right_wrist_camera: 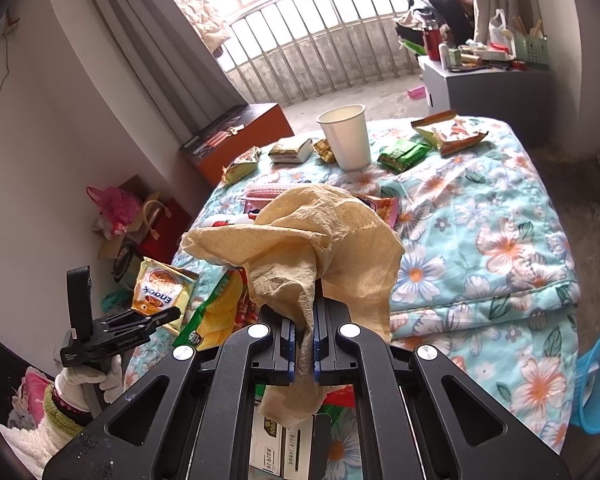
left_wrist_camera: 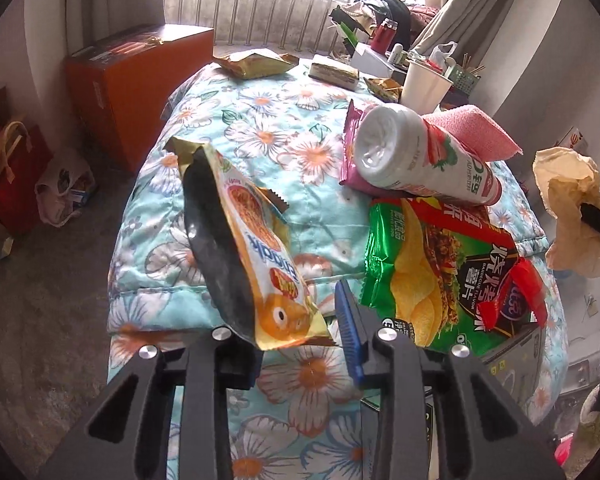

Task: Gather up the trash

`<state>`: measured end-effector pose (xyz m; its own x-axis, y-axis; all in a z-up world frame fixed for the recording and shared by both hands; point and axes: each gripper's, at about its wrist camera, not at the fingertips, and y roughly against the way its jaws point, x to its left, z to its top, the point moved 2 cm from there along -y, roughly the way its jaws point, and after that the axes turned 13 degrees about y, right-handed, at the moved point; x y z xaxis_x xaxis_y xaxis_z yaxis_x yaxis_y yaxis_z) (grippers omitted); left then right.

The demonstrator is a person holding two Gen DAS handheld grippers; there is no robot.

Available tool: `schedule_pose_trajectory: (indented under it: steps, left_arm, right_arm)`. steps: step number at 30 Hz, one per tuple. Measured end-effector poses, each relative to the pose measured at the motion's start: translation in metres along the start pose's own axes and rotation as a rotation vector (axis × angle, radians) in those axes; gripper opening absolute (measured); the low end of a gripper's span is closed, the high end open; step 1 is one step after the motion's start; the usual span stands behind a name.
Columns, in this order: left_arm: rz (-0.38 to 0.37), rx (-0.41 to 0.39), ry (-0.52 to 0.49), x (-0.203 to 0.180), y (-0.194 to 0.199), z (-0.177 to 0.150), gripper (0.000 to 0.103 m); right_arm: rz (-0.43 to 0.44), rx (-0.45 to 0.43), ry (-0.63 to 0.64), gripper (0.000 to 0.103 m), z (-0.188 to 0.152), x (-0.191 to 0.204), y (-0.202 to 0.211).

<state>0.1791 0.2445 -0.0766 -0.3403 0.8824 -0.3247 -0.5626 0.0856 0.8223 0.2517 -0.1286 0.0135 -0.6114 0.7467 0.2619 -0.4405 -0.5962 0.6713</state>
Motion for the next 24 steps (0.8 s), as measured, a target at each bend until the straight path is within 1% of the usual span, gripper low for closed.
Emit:
schedule_pose_trajectory:
  steps: [2,3,4,10,12,15,18,21,24]
  left_arm:
    - [0.008,-0.027,-0.004,0.001,0.003,0.002,0.019]
    - [0.013,-0.041,-0.009,0.001,0.006,0.002,0.018]
    - [0.018,-0.054,-0.016,0.001,0.008,0.002,0.014]
    - [0.04,-0.157,-0.046,-0.006,0.036,0.006,0.012]
    - [0.033,-0.195,-0.06,-0.013,0.051,0.007,0.012]
    - [-0.003,-0.247,-0.098,-0.032,0.075,0.007,0.012]
    - [-0.068,-0.281,-0.169,-0.065,0.094,0.006,0.012]
    - [-0.146,-0.279,-0.249,-0.109,0.102,0.003,0.012]
    - [-0.25,-0.237,-0.337,-0.163,0.101,-0.004,0.012]
  right_arm:
    - [-0.003,-0.006,-0.002,0.005,0.0,0.0,0.002]
    - [-0.003,-0.009,-0.003,0.005,0.0,0.0,0.003]
    - [-0.004,-0.014,-0.004,0.005,0.0,-0.001,0.004]
    - [0.004,-0.069,-0.024,0.004,0.001,-0.008,0.023]
    - [0.008,-0.097,-0.039,0.004,0.001,-0.013,0.034]
    - [0.006,-0.141,-0.068,0.004,0.0,-0.025,0.053]
    - [-0.025,-0.186,-0.102,0.004,-0.008,-0.044,0.077]
    - [-0.071,-0.224,-0.154,0.004,-0.021,-0.071,0.101]
    - [-0.128,-0.25,-0.222,0.004,-0.042,-0.103,0.127]
